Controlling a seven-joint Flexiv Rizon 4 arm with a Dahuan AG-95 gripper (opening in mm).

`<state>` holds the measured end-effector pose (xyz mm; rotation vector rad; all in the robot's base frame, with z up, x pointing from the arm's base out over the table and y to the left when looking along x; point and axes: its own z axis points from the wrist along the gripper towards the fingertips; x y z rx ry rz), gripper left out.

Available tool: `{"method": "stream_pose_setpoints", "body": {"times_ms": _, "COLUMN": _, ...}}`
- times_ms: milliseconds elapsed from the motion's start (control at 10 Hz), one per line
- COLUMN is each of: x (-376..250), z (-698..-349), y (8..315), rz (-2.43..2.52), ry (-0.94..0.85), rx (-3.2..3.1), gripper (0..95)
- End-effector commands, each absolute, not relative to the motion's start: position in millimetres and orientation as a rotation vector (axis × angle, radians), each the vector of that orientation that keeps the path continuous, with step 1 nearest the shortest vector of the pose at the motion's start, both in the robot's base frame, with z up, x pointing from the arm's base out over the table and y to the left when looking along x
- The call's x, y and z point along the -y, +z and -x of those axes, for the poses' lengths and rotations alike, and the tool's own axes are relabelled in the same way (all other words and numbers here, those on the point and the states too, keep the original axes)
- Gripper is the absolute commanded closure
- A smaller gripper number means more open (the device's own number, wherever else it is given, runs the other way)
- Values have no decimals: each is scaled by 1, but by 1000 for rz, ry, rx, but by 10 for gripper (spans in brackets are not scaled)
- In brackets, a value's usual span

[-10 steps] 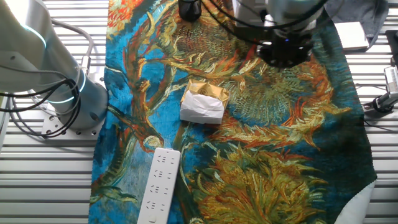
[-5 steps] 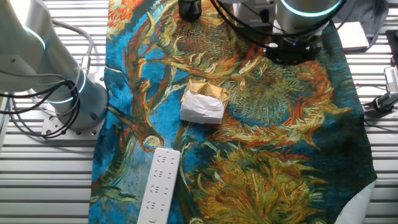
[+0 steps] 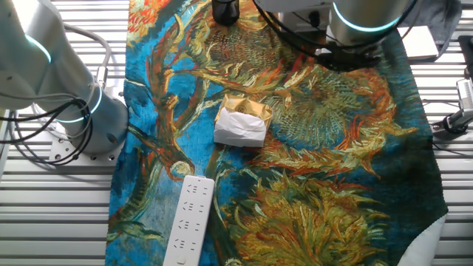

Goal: Grasp the handle and open the drawer

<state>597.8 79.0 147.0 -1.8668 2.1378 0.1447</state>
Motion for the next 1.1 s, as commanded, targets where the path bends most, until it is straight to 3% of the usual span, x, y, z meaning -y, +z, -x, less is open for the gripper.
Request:
{"method": "stream_pose_setpoints", "body": {"times_ms": 100, "x": -89, "z": -603, "y": 144, "rz": 1859, "ry": 206, "rx": -2086, "gripper": 950}}
{"method": "stream_pose_setpoints", "body": {"times_ms": 1100, "x": -113, "z": -615, "y": 131, "rz": 1806, "ry": 303, "rx": -2052, "gripper": 950}}
